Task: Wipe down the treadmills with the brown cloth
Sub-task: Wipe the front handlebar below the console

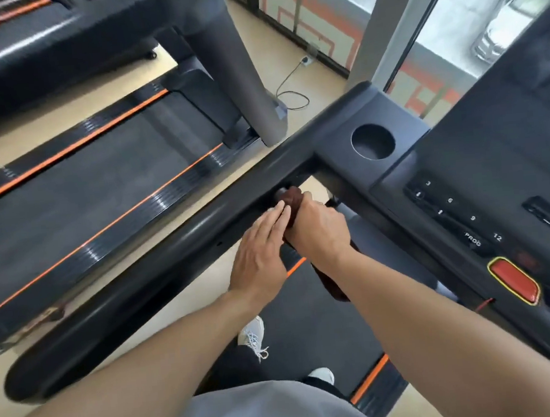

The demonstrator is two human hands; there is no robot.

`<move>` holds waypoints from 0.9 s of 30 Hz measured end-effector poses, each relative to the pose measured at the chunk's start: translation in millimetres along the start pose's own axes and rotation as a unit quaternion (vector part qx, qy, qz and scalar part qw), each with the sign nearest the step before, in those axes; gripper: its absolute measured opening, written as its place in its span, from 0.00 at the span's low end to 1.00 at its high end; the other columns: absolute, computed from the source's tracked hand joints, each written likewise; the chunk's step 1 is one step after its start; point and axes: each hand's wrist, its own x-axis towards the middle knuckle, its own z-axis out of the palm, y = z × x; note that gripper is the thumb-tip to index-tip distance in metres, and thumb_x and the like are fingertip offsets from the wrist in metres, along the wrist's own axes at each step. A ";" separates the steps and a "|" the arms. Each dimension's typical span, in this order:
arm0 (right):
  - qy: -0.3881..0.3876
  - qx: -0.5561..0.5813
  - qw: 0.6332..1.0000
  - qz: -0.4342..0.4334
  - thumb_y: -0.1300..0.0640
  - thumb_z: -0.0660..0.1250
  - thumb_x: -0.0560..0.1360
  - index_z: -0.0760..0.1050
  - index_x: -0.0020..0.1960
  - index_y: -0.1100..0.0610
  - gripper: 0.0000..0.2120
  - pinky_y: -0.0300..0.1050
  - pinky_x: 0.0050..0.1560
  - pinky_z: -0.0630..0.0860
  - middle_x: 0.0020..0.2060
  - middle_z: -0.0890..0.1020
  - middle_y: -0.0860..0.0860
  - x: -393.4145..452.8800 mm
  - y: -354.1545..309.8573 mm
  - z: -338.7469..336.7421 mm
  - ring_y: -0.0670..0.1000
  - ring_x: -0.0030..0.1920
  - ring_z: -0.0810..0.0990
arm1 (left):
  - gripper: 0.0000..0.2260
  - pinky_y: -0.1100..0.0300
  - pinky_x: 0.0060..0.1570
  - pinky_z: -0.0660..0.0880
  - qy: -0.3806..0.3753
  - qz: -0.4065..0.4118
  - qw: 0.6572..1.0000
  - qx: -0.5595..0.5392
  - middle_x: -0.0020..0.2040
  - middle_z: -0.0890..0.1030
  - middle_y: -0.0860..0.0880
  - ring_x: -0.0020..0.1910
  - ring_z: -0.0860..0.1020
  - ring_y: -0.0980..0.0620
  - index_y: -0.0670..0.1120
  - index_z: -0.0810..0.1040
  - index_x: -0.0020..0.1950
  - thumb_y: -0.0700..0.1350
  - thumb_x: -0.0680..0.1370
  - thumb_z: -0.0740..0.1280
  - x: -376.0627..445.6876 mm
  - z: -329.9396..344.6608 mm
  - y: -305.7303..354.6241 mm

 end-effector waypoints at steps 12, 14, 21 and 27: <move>-0.317 0.208 0.914 0.141 0.40 0.77 0.66 0.82 0.54 0.54 0.23 0.49 0.55 0.83 0.46 0.86 0.51 9.4 54.7 -22.1 0.54 0.46 0.86 | 0.35 0.58 0.79 0.49 -0.050 0.042 0.996 0.054 0.82 0.60 0.50 0.81 0.55 0.50 0.46 0.59 0.82 0.28 0.75 0.57 15.4 -23.0 -0.1; -0.299 0.182 0.927 0.131 0.41 0.76 0.66 0.82 0.53 0.54 0.22 0.45 0.49 0.83 0.43 0.87 0.50 -14.9 80.6 -22.9 0.51 0.42 0.86 | 0.32 0.53 0.80 0.53 -0.050 0.092 0.991 0.077 0.78 0.68 0.46 0.80 0.60 0.46 0.43 0.68 0.78 0.29 0.73 0.55 11.9 -15.7 9.6; -0.197 0.046 0.977 0.064 0.49 0.74 0.70 0.76 0.60 0.53 0.21 0.44 0.44 0.68 0.47 0.81 0.49 -112.0 149.0 -31.6 0.54 0.50 0.81 | 0.29 0.49 0.79 0.55 -0.115 0.120 0.984 -0.065 0.66 0.80 0.45 0.72 0.72 0.45 0.44 0.74 0.73 0.33 0.72 0.55 -13.3 64.4 108.8; -0.069 -0.078 0.988 0.115 0.43 0.68 0.76 0.69 0.64 0.51 0.21 0.48 0.41 0.71 0.48 0.82 0.49 -135.2 136.2 -16.1 0.56 0.48 0.84 | 0.22 0.54 0.79 0.55 -0.078 0.107 0.987 -0.095 0.64 0.81 0.45 0.71 0.73 0.46 0.42 0.76 0.70 0.36 0.78 0.55 -10.2 75.4 101.0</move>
